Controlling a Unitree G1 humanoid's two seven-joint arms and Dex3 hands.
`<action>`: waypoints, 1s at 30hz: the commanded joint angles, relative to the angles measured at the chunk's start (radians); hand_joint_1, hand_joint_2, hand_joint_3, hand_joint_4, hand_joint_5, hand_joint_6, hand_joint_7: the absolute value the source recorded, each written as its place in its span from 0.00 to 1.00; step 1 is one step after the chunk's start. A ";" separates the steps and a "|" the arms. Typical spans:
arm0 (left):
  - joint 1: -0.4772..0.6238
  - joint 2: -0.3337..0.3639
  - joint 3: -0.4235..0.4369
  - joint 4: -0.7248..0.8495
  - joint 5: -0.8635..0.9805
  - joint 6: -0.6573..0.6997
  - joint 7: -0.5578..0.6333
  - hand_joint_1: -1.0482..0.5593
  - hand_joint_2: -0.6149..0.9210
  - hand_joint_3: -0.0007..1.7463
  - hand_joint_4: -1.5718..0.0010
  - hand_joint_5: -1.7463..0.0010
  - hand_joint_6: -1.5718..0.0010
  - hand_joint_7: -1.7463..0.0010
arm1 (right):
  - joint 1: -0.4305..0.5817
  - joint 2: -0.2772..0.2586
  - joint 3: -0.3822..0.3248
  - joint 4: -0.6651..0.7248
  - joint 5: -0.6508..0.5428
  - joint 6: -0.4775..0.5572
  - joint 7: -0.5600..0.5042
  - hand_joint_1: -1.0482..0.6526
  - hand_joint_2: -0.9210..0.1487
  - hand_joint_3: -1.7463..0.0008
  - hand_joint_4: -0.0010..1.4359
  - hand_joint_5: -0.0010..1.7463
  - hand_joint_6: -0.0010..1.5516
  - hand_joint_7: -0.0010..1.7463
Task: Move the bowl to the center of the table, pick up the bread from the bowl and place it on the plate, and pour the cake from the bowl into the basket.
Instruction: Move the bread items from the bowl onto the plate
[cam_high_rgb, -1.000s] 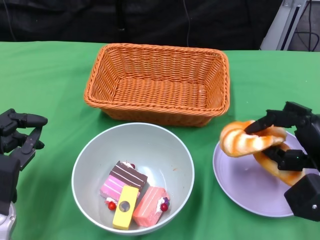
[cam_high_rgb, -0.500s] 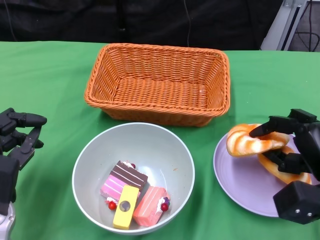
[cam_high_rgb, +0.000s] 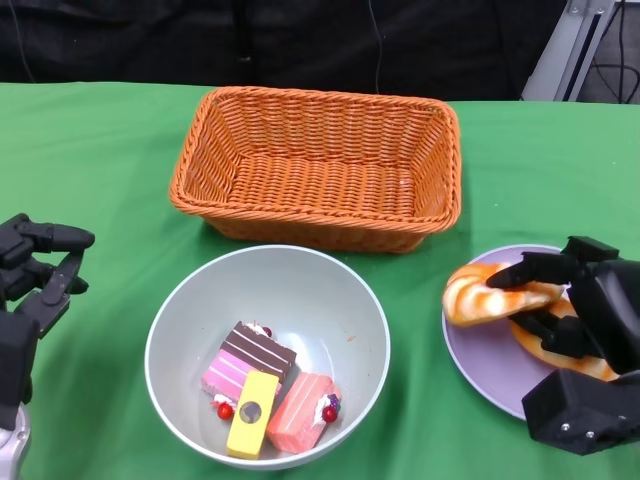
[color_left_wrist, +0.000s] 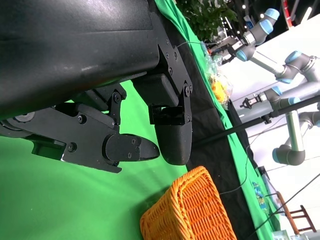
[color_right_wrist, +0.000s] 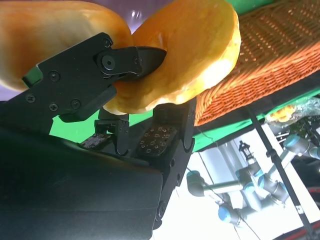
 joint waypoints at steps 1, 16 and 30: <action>0.010 0.014 0.004 -0.008 -0.005 0.000 -0.010 0.58 1.00 0.18 0.45 0.29 0.43 0.50 | 0.005 -0.011 0.003 0.003 0.029 0.029 0.048 0.60 0.13 0.79 0.62 0.69 0.70 0.26; 0.006 0.014 0.007 0.001 0.000 0.000 -0.009 0.59 1.00 0.18 0.45 0.28 0.43 0.50 | 0.100 -0.023 -0.001 -0.206 0.129 0.144 0.319 0.60 0.01 0.98 0.63 0.59 0.77 0.10; 0.003 0.019 0.007 0.006 -0.001 0.002 -0.010 0.59 1.00 0.18 0.45 0.28 0.43 0.49 | 0.162 -0.027 -0.023 -0.356 0.151 0.253 0.375 0.57 0.02 1.00 0.58 0.66 0.77 0.06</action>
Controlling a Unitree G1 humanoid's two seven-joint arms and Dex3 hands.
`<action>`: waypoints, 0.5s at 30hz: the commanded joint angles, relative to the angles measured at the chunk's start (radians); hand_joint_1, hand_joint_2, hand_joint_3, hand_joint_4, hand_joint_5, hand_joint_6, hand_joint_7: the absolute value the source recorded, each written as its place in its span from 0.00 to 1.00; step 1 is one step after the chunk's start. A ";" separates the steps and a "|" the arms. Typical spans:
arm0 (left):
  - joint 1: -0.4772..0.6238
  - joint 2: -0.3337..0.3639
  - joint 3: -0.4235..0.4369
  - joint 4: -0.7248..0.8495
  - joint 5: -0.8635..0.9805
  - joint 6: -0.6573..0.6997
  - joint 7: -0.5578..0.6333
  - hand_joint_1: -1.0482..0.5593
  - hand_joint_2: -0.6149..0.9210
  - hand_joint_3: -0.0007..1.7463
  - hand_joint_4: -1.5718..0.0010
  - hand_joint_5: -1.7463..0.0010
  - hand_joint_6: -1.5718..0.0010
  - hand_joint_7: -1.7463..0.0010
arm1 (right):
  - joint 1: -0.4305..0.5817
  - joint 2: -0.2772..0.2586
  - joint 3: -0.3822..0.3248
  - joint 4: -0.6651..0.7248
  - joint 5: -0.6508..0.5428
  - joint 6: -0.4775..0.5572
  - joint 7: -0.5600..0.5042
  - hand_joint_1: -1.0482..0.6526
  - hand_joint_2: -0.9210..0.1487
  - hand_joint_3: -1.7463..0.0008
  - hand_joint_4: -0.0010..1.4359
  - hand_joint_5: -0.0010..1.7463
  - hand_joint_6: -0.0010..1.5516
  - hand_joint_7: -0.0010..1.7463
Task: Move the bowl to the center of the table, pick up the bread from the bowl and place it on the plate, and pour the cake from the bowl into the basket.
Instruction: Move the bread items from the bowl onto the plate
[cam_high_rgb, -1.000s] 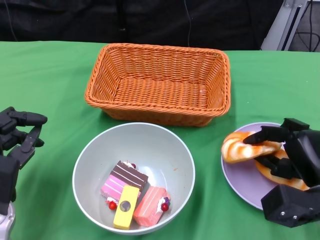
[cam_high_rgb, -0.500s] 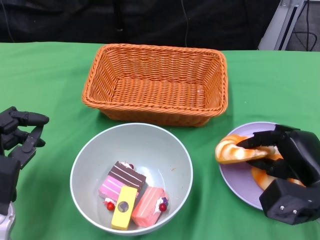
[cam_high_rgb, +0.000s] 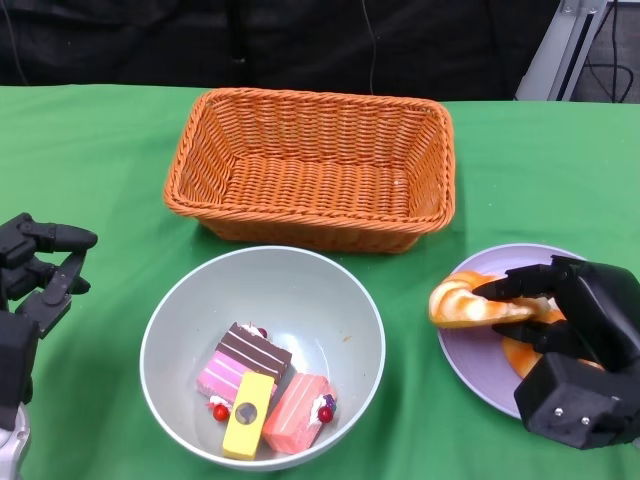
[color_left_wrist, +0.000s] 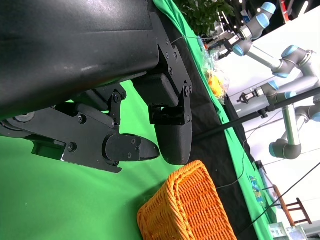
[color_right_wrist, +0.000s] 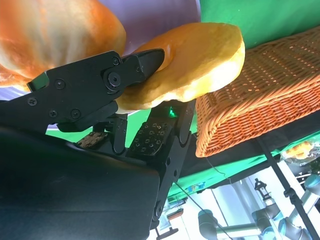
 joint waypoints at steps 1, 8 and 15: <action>0.001 0.019 0.006 0.009 -0.001 0.003 0.003 0.59 1.00 0.18 0.45 0.28 0.43 0.49 | 0.029 -0.010 -0.002 -0.008 -0.001 0.013 0.015 0.56 0.02 1.00 0.57 0.66 0.77 0.06; 0.000 0.018 0.010 0.012 -0.014 0.000 -0.013 0.60 1.00 0.18 0.44 0.29 0.43 0.50 | 0.047 0.005 -0.016 -0.031 0.021 0.001 0.003 0.58 0.02 1.00 0.60 0.71 0.79 0.06; -0.001 0.021 0.008 0.014 -0.011 0.005 -0.010 0.59 1.00 0.17 0.44 0.29 0.42 0.50 | 0.055 0.040 -0.057 -0.038 0.089 -0.015 0.021 0.57 0.00 0.95 0.55 0.91 0.79 0.06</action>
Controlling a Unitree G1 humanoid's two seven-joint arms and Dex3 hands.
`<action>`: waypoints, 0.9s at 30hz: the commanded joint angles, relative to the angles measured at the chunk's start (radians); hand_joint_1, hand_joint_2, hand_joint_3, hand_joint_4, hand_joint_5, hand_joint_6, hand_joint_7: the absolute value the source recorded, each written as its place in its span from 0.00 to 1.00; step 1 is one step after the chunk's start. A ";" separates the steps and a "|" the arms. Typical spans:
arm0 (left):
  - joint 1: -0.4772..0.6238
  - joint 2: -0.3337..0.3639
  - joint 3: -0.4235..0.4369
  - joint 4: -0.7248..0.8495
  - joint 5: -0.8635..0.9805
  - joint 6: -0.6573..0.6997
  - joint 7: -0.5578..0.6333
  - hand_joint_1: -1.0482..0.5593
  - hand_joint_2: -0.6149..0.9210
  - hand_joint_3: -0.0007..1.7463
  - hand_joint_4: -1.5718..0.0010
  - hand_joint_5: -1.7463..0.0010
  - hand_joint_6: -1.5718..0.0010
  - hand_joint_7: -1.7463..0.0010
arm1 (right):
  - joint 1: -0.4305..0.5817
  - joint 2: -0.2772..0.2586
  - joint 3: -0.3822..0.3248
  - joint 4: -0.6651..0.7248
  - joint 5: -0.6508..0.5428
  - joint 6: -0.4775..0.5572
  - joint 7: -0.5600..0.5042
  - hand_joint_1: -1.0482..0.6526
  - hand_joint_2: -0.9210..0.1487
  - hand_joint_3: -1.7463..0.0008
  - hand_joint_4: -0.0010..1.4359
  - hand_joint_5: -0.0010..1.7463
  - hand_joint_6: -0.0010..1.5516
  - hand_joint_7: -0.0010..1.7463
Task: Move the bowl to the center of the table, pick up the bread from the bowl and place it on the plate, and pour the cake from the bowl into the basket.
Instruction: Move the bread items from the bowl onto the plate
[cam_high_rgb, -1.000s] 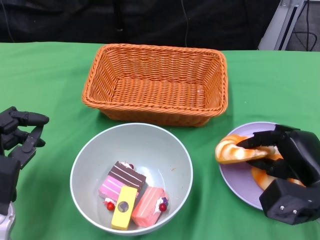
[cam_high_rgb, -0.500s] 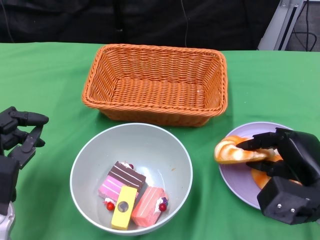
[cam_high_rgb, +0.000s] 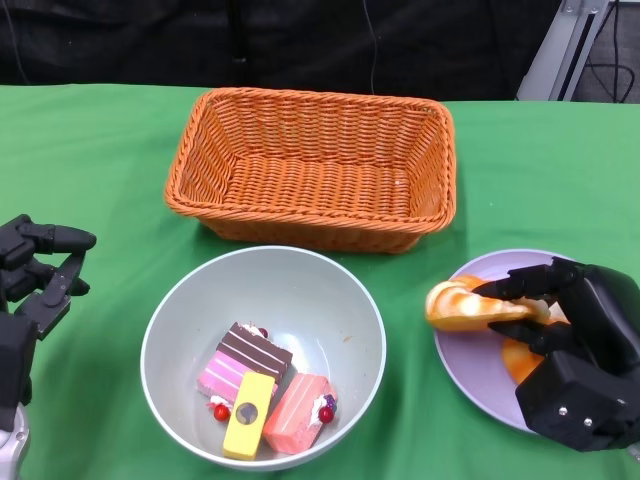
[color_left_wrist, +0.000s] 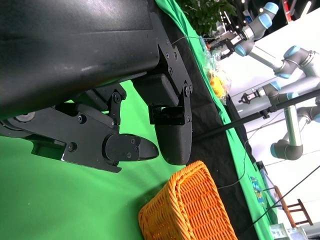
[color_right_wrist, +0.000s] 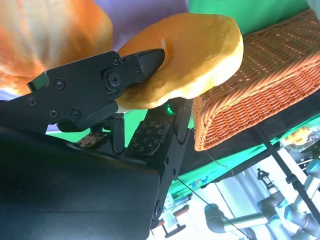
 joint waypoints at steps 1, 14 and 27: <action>-0.002 0.022 0.006 0.009 -0.001 0.003 -0.002 0.59 1.00 0.17 0.44 0.29 0.42 0.50 | 0.017 0.011 -0.026 -0.002 0.039 -0.011 0.015 0.57 0.00 0.95 0.56 0.92 0.79 0.07; -0.004 0.022 0.008 0.016 -0.011 -0.006 -0.018 0.60 1.00 0.18 0.44 0.29 0.42 0.51 | 0.040 0.054 -0.094 -0.045 0.134 -0.028 0.057 0.58 0.00 0.95 0.55 0.97 0.78 0.10; -0.005 0.025 0.008 0.018 -0.004 0.003 -0.010 0.58 1.00 0.17 0.44 0.29 0.41 0.51 | -0.001 0.024 -0.105 0.053 0.023 -0.140 -0.106 0.55 0.01 0.96 0.54 0.88 0.63 0.34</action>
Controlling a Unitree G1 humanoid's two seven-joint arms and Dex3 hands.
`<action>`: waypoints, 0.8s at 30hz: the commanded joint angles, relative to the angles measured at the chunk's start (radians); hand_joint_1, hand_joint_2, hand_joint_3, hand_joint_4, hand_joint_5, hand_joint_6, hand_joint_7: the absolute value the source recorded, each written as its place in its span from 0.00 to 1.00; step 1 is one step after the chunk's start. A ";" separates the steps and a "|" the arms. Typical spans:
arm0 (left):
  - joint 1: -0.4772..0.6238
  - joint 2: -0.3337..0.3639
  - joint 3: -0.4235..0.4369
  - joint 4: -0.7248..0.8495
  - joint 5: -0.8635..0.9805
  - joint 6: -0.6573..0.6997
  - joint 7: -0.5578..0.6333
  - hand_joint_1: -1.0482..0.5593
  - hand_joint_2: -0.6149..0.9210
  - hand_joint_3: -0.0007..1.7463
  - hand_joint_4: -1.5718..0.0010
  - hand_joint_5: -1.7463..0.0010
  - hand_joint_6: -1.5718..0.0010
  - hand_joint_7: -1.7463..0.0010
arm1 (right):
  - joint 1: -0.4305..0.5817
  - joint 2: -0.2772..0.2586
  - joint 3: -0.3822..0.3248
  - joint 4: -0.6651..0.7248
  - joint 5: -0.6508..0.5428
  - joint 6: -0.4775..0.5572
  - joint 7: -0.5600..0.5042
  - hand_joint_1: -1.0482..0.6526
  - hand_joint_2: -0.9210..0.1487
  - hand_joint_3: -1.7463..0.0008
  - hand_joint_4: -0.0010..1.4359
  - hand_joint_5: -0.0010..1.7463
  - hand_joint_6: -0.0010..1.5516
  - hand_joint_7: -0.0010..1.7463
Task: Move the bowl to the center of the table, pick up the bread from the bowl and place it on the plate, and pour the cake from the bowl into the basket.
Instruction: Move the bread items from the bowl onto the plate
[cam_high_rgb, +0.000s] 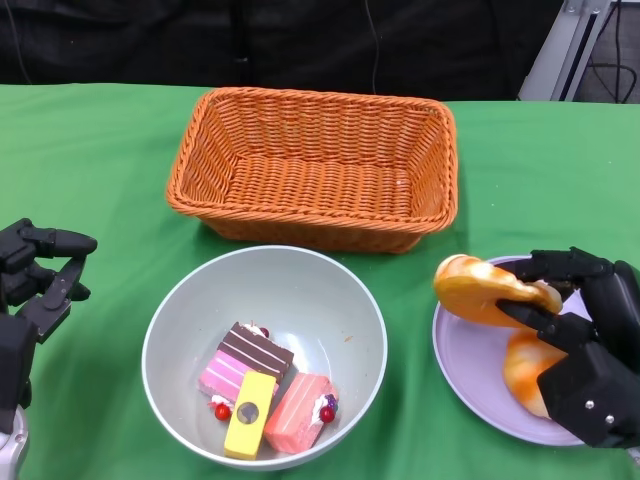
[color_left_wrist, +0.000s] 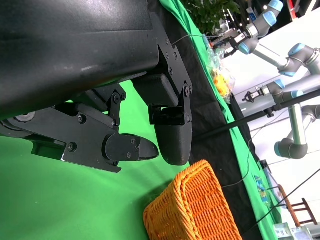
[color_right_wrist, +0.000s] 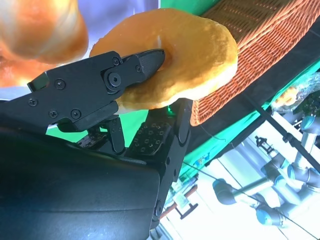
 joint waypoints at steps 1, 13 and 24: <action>-0.005 0.022 0.009 0.005 -0.007 0.000 -0.004 0.59 1.00 0.17 0.44 0.29 0.41 0.51 | -0.029 -0.034 -0.001 0.042 -0.053 -0.055 -0.081 0.56 0.02 0.97 0.54 0.85 0.63 0.35; -0.005 0.020 0.011 0.007 -0.014 -0.004 -0.017 0.59 1.00 0.18 0.44 0.28 0.41 0.50 | -0.122 -0.120 0.069 0.170 -0.255 -0.096 -0.353 0.55 0.02 0.97 0.58 0.76 0.64 0.37; -0.005 0.023 0.010 0.006 -0.004 -0.005 -0.007 0.59 1.00 0.18 0.44 0.29 0.42 0.51 | -0.177 -0.195 0.177 0.257 -0.402 -0.109 -0.522 0.59 0.05 0.98 0.62 0.73 0.64 0.39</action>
